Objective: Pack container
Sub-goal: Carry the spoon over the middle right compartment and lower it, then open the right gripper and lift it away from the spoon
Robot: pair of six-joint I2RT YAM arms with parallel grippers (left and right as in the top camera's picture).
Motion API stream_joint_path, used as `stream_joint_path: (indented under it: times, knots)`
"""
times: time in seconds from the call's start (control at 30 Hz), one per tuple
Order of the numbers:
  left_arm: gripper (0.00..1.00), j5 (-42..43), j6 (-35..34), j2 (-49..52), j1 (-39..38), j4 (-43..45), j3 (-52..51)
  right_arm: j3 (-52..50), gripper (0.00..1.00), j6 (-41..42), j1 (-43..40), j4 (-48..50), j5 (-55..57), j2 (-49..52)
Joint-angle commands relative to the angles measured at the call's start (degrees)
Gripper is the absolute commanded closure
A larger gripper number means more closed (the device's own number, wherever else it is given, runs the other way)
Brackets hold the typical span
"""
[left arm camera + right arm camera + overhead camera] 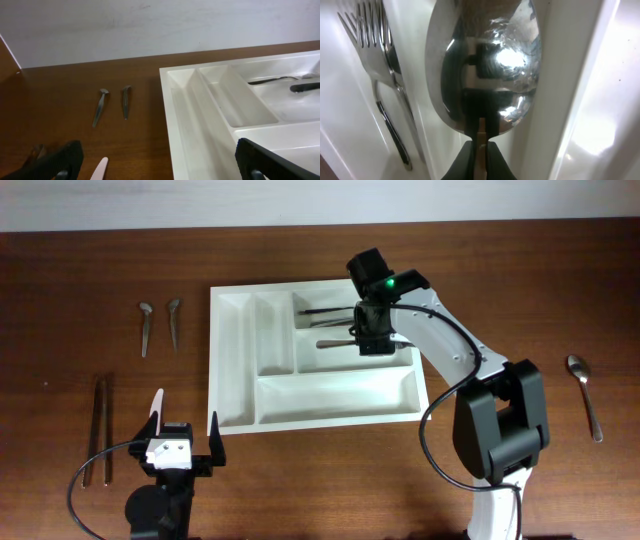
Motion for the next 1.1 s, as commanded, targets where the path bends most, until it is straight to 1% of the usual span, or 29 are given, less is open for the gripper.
stream_joint_path:
  times: [0.0, 0.4, 0.5, 0.77, 0.9, 1.0, 1.07]
  knots:
    - [0.01, -0.6, 0.9, -0.4, 0.1, 0.0, -0.3, -0.2, 0.92, 0.6, 0.3, -0.1, 2.5, 0.2]
    - [0.01, -0.6, 0.9, -0.4, 0.1, 0.0, -0.3, -0.9, 0.90, 0.3, 0.4, -0.2, 2.3, 2.2]
    - [0.01, -0.6, 0.9, -0.4, 0.1, 0.0, -0.3, -0.9, 0.91, -1.4, 0.6, 0.5, 2.4, 2.5]
    - [0.01, -0.6, 0.9, -0.4, 0.1, 0.0, -0.3, -0.9, 0.90, -1.6, 0.7, 1.9, 2.4, 2.6]
    - [0.01, -0.6, 0.9, -0.4, 0.1, 0.0, -0.3, -0.9, 0.82, -1.6, 0.7, 1.9, 2.4, 2.6]
    - [0.01, -0.6, 0.9, -0.4, 0.1, 0.0, -0.3, -0.9, 0.66, -2.5, 0.7, 2.0, 2.4, 2.6]
    - [0.01, -0.6, 0.9, -0.4, 0.1, 0.0, -0.3, -0.9, 0.64, -2.8, 0.7, 1.9, 2.4, 2.6]
